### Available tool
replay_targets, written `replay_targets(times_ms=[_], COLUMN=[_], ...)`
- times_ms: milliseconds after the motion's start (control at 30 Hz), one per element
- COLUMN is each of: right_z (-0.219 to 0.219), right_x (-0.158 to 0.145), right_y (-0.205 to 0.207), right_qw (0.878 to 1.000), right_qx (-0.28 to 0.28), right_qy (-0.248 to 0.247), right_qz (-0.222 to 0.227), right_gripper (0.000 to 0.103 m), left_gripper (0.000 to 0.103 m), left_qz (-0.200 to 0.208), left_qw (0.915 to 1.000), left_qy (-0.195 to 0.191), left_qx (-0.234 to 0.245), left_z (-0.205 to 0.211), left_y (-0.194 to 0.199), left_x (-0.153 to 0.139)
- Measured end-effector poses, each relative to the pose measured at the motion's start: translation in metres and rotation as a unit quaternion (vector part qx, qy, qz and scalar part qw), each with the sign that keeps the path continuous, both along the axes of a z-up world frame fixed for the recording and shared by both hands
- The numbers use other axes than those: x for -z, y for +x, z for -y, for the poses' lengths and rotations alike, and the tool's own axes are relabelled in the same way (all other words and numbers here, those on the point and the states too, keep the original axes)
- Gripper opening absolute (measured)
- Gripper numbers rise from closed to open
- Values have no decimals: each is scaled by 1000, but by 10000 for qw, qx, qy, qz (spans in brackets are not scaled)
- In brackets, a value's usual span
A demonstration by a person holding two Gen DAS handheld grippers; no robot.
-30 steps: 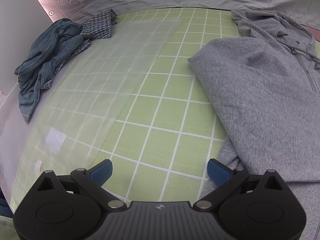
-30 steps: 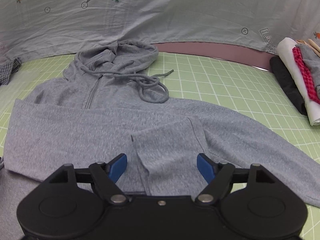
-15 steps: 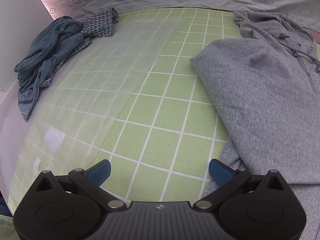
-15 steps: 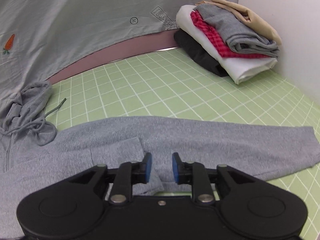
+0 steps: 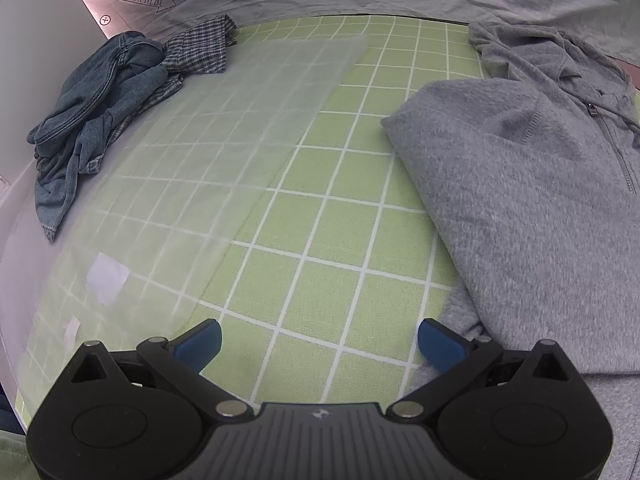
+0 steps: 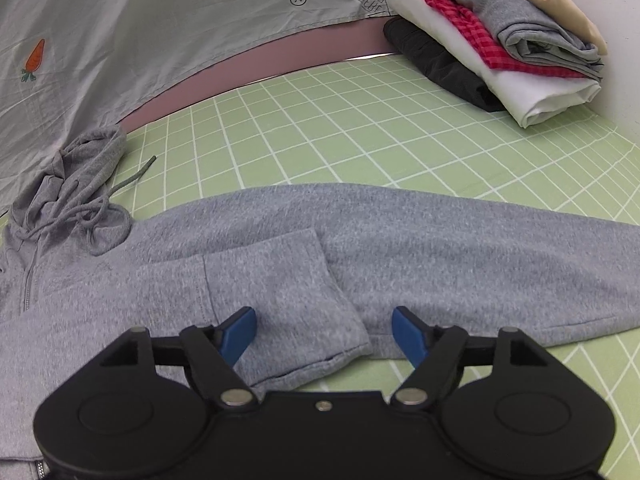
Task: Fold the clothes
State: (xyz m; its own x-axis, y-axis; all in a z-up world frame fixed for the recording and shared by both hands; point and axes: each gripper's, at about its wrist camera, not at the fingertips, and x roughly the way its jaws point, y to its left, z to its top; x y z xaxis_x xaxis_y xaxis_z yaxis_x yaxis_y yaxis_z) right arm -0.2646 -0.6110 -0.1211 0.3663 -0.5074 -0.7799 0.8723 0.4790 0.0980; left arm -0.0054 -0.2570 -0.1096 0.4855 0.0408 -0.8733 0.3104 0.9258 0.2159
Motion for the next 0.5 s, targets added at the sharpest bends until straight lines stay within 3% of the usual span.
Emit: replay_targets(times_ms=[67, 133, 200, 233, 367, 500], right_z=[3, 4, 6, 8, 14, 25], right_x=[0, -2, -7, -9, -32, -69], right_y=[0, 0, 1, 1, -2, -17], right_qw=[10000, 9997, 9994, 9993, 9980, 9920], right_qx=[-61, -234, -321, -353, -304, 214], right_qy=[50, 52, 35, 18, -233, -734], right_qz=[39, 110, 122, 134, 499, 1000], right_gripper=[74, 52, 19, 10, 5, 0], left_gripper=[103, 103, 103, 103, 103, 103], left_qz=[18, 46, 99, 113, 147, 91], left_qw=[10000, 9999, 9998, 9998, 9995, 9997], left_qy=[3, -24, -47, -58, -58, -39], left_qx=[44, 116, 156, 181, 289, 236], left_z=[2, 6, 10, 12, 18, 16], left_y=[2, 5, 8, 9, 12, 13], left_x=[0, -1, -2, -3, -4, 1])
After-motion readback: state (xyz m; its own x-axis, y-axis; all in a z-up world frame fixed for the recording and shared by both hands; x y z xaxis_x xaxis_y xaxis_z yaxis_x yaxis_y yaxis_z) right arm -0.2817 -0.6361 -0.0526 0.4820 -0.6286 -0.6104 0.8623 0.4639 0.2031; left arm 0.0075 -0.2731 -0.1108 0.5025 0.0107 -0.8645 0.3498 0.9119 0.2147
